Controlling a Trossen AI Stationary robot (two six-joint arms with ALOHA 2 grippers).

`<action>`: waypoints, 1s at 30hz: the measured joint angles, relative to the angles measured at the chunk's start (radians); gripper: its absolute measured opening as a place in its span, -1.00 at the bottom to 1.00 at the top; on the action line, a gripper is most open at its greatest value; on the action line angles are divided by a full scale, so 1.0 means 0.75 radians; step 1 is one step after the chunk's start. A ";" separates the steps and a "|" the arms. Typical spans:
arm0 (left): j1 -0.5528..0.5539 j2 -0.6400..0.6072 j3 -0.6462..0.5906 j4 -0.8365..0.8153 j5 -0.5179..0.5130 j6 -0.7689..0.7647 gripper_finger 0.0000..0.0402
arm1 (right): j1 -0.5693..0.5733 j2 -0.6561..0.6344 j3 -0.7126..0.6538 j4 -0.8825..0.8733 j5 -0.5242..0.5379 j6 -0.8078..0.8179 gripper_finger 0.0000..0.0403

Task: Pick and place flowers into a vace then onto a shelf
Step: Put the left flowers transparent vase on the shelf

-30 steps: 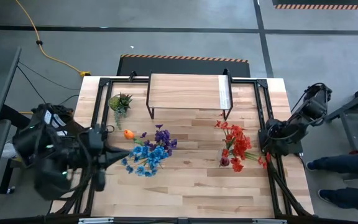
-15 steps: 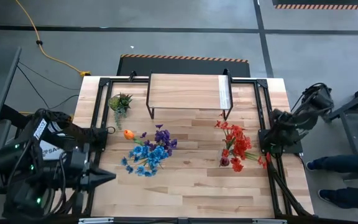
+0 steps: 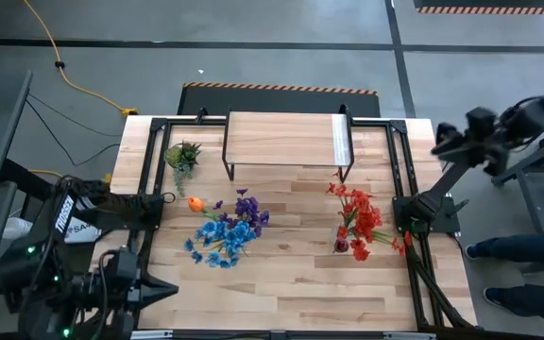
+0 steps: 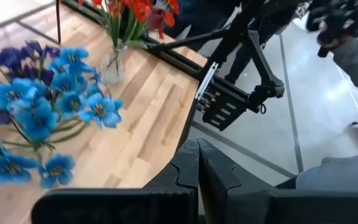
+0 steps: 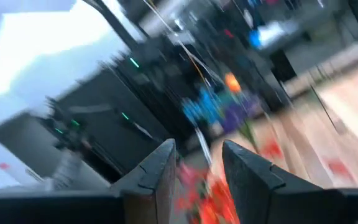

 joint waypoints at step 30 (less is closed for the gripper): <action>0.004 0.463 0.000 0.000 0.280 -0.785 -0.79 | 0.000 0.000 0.026 0.156 -0.053 -0.204 -0.38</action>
